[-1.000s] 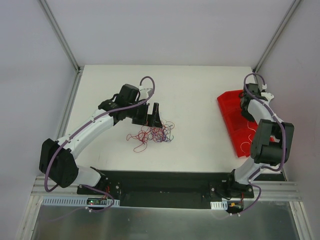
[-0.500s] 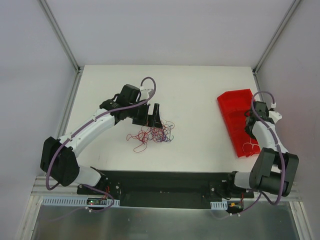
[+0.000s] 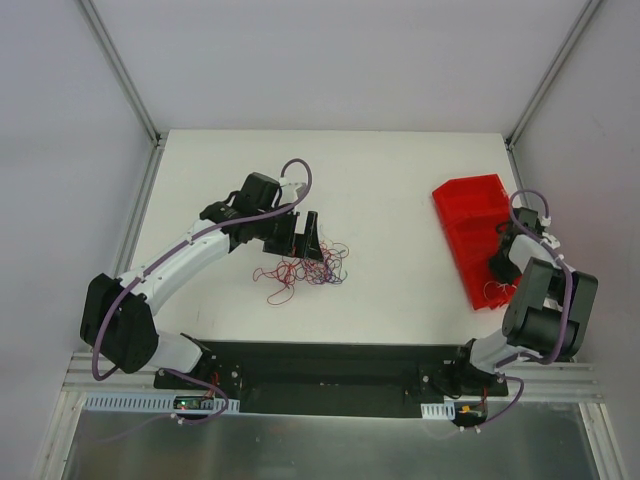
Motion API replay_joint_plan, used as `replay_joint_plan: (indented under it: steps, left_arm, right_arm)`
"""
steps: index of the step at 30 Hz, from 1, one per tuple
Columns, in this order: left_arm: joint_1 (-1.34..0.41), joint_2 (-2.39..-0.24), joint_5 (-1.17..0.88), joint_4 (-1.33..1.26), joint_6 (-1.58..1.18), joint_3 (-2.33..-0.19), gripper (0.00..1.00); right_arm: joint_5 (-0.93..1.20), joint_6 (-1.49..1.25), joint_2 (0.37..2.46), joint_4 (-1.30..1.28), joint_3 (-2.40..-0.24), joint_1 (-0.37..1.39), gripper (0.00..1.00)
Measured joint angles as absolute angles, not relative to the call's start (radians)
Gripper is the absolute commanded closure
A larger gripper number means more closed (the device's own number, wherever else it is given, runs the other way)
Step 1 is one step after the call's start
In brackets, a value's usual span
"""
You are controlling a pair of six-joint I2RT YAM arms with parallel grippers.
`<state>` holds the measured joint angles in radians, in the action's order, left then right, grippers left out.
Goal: Untangle the cables
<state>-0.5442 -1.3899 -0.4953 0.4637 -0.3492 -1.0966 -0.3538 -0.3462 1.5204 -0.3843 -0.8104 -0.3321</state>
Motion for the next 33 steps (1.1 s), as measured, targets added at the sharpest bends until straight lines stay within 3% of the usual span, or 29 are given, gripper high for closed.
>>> replay_joint_plan:
  steps: [6, 14, 33]
  left_arm:
    - [-0.544, -1.389, -0.495, 0.464, -0.349, -1.097, 0.01]
    - [-0.544, -1.389, -0.496, 0.464, -0.349, -1.097, 0.01]
    - [-0.544, -1.39, -0.496, 0.464, -0.349, -1.097, 0.01]
  right_arm:
    - [-0.336, -0.329, 1.48, -0.41, -0.799, -0.332, 0.63]
    - [-0.336, -0.301, 1.308, -0.473, -0.794, -0.332, 0.54]
    - [-0.332, -0.238, 1.244, -0.559, -0.88, -0.329, 0.22]
